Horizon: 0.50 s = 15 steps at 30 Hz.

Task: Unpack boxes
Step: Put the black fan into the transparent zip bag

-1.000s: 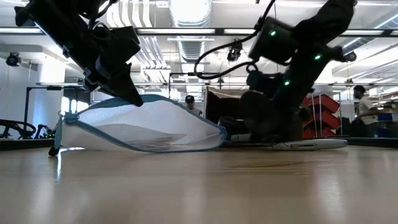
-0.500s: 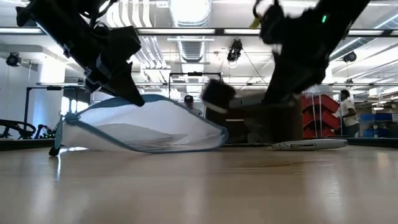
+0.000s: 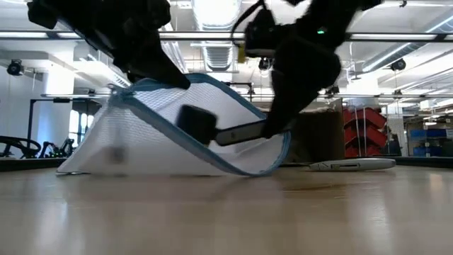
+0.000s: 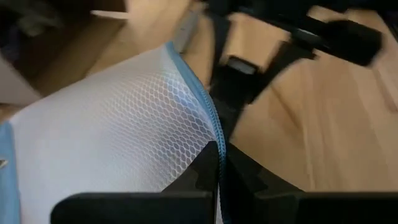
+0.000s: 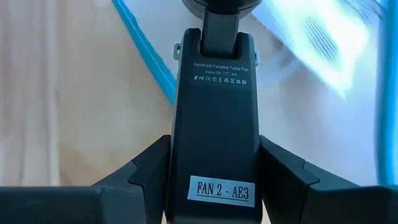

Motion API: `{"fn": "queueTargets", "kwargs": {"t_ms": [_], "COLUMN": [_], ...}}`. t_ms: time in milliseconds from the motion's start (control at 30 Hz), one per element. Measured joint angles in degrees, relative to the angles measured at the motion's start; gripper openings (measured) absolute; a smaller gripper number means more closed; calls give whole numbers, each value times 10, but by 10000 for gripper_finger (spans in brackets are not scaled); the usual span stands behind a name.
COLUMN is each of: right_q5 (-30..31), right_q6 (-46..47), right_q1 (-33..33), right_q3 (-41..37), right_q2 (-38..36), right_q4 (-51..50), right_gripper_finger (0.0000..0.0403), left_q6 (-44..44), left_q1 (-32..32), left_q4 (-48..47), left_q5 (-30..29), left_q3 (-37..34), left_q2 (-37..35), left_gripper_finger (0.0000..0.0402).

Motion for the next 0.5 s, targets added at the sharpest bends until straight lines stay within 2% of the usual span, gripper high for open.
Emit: {"fn": "queueTargets", "kwargs": {"t_ms": [100,200,400,433,500], "right_q5": [-55,-76,-63,-52,-19], "right_q6": [-78,-138,-220,-228,-235], "right_q1": [-20,-39,-64,-65,-64], "right_q3": [21,47,89,96,107], "right_q2": [23,52,121,130,143], "right_q4": [20,36,79,86,93], "right_gripper_finger": [177,177,177,184,228], "left_q6": [31,48,68,68,68], "left_q1": [-2,-1,-3,-4,-4], "left_q4": [0,-1,-6,-8,-19], "left_q5": [13,26,57,61,67], "left_q3": [0,0,0,0,0], "left_q2": [1,1,2,3,3], "left_gripper_finger": [0,0,0,0,0]}}
